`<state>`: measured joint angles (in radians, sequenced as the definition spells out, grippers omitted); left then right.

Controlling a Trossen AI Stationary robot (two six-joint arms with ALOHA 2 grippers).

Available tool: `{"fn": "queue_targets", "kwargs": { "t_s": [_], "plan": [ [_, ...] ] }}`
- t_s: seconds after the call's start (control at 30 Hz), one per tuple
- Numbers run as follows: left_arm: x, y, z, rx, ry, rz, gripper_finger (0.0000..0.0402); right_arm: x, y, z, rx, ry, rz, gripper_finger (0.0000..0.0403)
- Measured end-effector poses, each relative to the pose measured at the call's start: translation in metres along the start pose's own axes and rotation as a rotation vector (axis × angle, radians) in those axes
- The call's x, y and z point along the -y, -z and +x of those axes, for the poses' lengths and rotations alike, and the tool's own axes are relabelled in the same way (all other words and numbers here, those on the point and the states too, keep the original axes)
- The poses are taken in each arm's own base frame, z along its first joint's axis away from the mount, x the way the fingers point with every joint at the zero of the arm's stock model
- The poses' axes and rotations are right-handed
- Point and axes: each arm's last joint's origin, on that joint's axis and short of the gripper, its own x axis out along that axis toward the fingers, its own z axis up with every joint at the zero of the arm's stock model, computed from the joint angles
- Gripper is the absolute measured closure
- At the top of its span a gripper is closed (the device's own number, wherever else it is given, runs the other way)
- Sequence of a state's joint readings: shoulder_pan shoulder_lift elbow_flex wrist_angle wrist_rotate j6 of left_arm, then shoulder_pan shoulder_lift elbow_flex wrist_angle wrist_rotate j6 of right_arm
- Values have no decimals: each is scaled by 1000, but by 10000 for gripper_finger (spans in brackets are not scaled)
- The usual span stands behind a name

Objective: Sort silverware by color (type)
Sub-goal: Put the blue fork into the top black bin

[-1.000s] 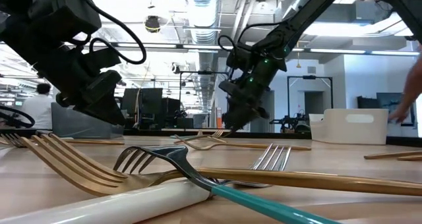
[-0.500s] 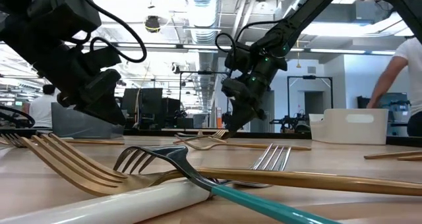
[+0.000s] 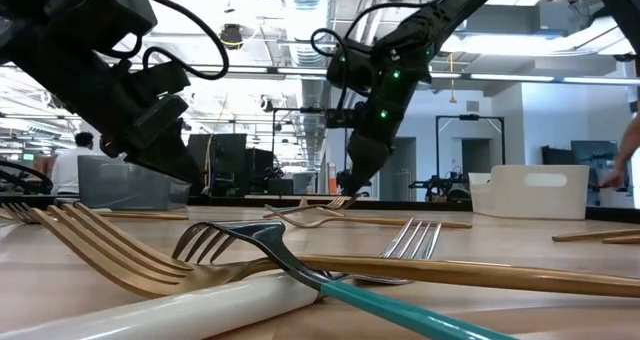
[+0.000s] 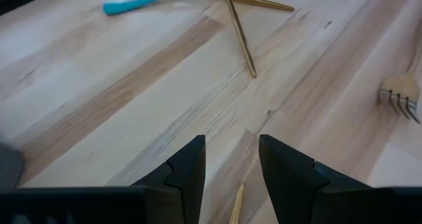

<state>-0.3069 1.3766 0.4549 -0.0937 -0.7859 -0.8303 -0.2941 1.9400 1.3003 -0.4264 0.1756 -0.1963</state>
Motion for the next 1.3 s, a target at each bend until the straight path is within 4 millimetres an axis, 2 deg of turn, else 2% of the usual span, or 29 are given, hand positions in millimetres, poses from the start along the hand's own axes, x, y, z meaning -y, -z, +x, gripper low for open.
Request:
{"fn": "queue_targets", "kwargs": {
  "t_s": [0.2, 0.37, 0.57, 0.73, 1.0, 1.1, 1.3],
  "plan": [
    [0, 0, 0, 4, -1, -1, 272, -24, -2, -6, -42, 110, -213, 235],
    [0, 0, 0, 4, -2, -1, 272, -41, -1, -10, -78, 156, -302, 199],
    [0, -1, 0, 25, -21, -2, 272, -52, 1, -11, -123, 201, -494, 200],
    [0, -1, 0, 25, -20, -2, 272, -43, 0, -7, -130, 210, -572, 218],
    [-1, -1, 0, 25, -21, 5, 272, -24, 1, -3, -130, 216, -546, 237],
    [-1, -1, 0, 25, -21, 9, 272, -22, 4, -1, -134, 144, -565, 238],
    [-1, -1, 0, 26, -23, 9, 272, -25, 5, 1, -115, 144, -601, 239]
  ]
}}
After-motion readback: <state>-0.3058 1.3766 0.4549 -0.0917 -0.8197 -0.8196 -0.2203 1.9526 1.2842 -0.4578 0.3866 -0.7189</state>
